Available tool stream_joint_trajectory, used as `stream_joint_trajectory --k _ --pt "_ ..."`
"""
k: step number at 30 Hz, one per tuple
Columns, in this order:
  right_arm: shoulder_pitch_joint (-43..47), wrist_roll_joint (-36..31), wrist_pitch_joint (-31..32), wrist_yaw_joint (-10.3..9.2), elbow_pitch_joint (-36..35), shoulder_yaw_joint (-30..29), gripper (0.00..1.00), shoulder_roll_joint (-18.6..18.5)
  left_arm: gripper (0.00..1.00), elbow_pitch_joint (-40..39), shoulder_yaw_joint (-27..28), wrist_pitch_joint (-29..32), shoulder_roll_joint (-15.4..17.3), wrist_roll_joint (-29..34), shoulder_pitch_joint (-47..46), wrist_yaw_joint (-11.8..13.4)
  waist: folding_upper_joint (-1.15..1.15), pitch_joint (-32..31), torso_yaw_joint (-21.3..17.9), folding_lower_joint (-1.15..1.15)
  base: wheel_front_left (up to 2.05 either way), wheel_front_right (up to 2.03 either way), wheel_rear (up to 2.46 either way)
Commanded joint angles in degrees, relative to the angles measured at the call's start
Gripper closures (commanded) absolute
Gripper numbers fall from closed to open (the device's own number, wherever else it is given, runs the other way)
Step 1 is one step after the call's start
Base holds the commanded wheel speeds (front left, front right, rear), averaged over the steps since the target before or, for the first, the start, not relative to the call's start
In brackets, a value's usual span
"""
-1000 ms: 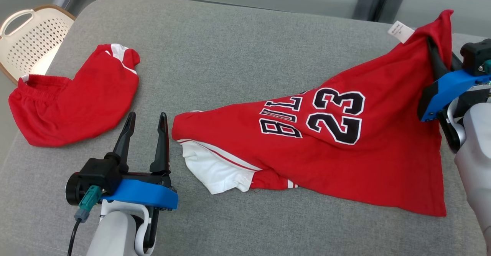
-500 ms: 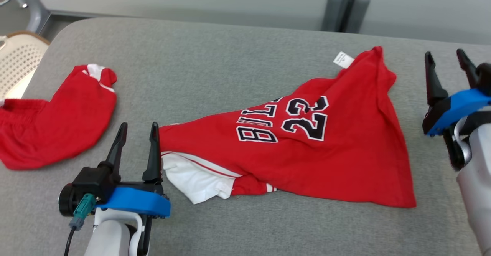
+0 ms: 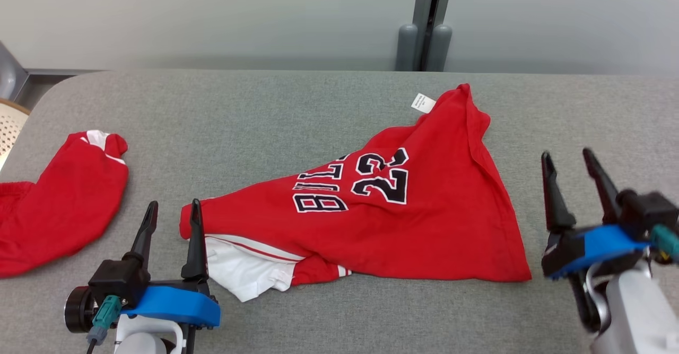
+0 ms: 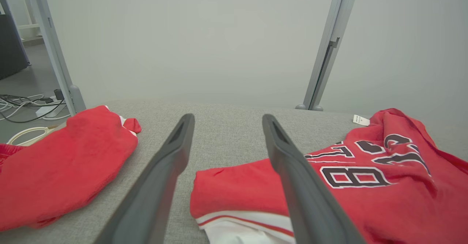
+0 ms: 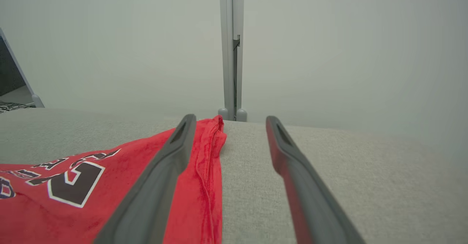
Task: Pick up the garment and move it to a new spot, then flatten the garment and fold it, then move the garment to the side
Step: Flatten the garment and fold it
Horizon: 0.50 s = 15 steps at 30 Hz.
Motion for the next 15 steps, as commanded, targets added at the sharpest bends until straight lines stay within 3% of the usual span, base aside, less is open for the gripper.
stream_joint_trajectory --k 1,8,15 --pt "2.16 -0.63 -0.18 0.01 -1.37 -0.41 0.00 0.74 0.00 -0.24 0.32 -0.17 0.21 0.62 0.31 -0.11 0.00 -0.34 -0.24 0.01 0.00 0.00 0.00" --pt "11.59 -2.34 -0.19 0.01 -7.19 -1.02 0.00 4.77 0.00 -0.59 1.11 -0.17 0.08 1.62 1.15 -0.12 0.00 -1.17 -0.21 0.01 0.00 0.00 0.00" --pt "15.17 -3.10 -0.18 0.01 -8.34 -0.53 0.00 6.10 0.00 -0.78 1.55 -0.17 -0.05 1.83 1.27 -0.12 0.00 -1.39 -0.41 0.01 0.00 0.00 0.00"
